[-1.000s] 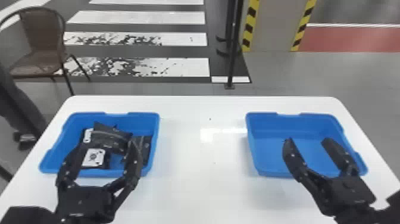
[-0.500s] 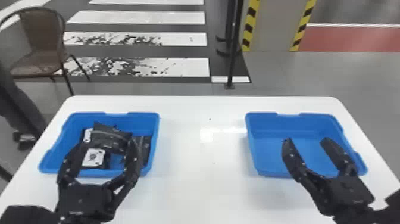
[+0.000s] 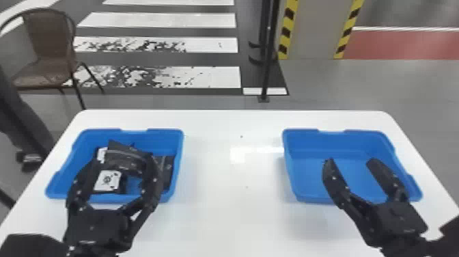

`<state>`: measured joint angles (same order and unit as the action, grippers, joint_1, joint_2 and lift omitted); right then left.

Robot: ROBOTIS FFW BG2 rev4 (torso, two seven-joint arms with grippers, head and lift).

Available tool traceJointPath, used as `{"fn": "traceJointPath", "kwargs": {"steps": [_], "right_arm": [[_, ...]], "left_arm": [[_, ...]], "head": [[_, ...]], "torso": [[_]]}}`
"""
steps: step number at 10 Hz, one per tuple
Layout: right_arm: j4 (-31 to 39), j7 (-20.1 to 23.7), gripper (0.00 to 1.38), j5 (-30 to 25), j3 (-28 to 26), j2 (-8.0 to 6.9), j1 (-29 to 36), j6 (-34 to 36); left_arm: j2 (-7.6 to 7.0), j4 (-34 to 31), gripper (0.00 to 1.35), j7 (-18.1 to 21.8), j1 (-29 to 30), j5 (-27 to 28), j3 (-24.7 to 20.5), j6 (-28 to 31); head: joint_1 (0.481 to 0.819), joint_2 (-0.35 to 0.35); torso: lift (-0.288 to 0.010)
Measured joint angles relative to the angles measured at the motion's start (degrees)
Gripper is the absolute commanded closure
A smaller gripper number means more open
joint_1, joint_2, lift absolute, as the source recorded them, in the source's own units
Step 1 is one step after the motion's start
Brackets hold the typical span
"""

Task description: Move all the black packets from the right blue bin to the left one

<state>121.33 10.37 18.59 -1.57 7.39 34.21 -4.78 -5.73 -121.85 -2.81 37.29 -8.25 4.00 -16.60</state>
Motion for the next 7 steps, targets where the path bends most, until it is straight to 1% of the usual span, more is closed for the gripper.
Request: {"fn": "traceJointPath", "kwargs": {"steps": [7], "right_arm": [[-0.57, 0.02, 0.16, 0.04, 1.11, 0.39, -0.74, -0.56]], "left_arm": [[-0.3, 0.0, 0.1, 0.0, -0.18, -0.1, 0.25, 0.14]], "head": [[0.695, 0.008]], "torso": [[-0.14]]}}
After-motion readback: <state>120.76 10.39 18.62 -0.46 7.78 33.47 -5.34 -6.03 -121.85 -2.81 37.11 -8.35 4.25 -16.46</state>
